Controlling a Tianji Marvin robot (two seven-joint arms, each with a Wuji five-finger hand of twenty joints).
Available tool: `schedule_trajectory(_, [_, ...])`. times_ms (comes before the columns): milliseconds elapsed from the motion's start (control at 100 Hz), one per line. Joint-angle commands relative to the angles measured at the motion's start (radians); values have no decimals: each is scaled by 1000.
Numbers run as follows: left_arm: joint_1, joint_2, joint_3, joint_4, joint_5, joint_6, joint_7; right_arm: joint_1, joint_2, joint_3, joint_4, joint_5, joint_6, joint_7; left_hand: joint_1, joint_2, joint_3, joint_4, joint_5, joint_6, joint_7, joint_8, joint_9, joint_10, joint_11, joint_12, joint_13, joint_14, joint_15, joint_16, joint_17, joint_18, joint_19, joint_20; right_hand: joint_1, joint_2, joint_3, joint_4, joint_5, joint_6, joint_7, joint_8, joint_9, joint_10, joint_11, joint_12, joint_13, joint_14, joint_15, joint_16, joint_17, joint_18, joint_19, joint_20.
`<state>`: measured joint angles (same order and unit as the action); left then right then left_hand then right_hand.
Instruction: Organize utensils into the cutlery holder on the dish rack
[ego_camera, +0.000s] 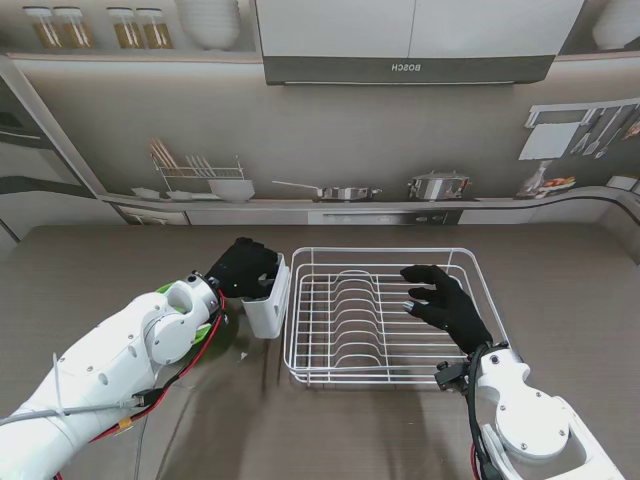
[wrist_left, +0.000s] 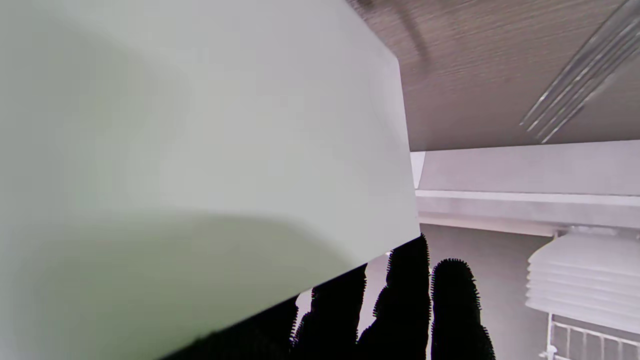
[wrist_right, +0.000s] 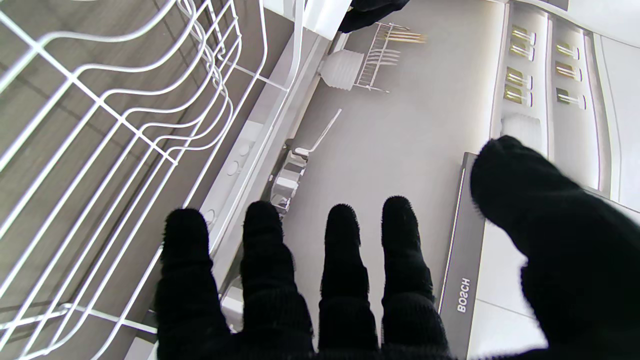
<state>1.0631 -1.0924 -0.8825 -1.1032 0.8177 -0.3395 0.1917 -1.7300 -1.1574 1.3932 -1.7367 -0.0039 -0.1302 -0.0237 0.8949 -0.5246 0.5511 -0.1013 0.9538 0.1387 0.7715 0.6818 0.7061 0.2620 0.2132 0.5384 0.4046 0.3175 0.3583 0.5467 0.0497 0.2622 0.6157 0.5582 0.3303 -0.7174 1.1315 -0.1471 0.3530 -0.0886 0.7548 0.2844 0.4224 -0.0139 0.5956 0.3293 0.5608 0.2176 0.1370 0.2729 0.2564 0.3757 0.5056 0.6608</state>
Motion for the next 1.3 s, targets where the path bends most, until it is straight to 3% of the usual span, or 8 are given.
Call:
schedule_trajectory(0, [-14, -13, 3, -2, -1, 3, -16, -5, -4, -2, -6, 2, 3, 12, 19, 4, 59, -1, 36, -26, 83, 28, 3, 10, -8, 13, 26, -16, 12, 11, -22, -8, 20, -12, -23, 15, -20, 25, -23, -5, -7, -22, -10, -11, -1, -10, 24, -18, 5, 14, -6, -26, -18, 22])
schedule_trajectory(270, [-35, -16, 38, 12, 0, 17, -13, -4, -5, -1, -6, 3, 3, 11, 16, 0, 65, -1, 37, -29, 84, 22, 8, 8, -8, 12, 30, -16, 11, 12, -22, -8, 20, -14, -23, 15, -20, 25, -21, -4, -7, -22, -9, -11, -1, -10, 24, -19, 4, 14, -6, -26, -18, 22])
schedule_trajectory(640, [-45, -17, 83, 36, 36, 11, 40, -3, -5, -1, -6, 3, 4, 12, 14, -3, 70, -5, 39, -33, 80, 7, 20, 5, -3, 14, 42, -17, 20, 15, -12, -6, 24, -13, -23, 16, -21, 25, -22, -3, -7, -22, -10, -10, -1, -11, 25, -17, 5, 14, -7, -25, -18, 22])
schedule_trajectory(1030, [26, 2, 2, -63, 105, 33, 38, -5, -5, -3, -5, 7, 3, 14, 16, 2, 70, -7, 32, -30, 81, 5, 19, 4, -1, 13, 42, -15, 22, 14, -11, -6, 23, -15, -24, 17, -20, 25, -22, -3, -7, -22, -10, -12, -1, -10, 25, -17, 5, 15, -7, -25, -18, 22])
schedule_trajectory(1290, [15, 0, 22, -49, 112, 10, 64, -5, -5, -4, -4, 11, 3, 14, 14, 4, 69, -7, 30, -35, 81, 4, 21, 1, 2, 14, 45, -17, 26, 15, -6, -10, 32, -13, -23, 18, -20, 25, -22, -4, -6, -22, -10, -11, 0, -10, 26, -16, 5, 15, -6, -26, -18, 22])
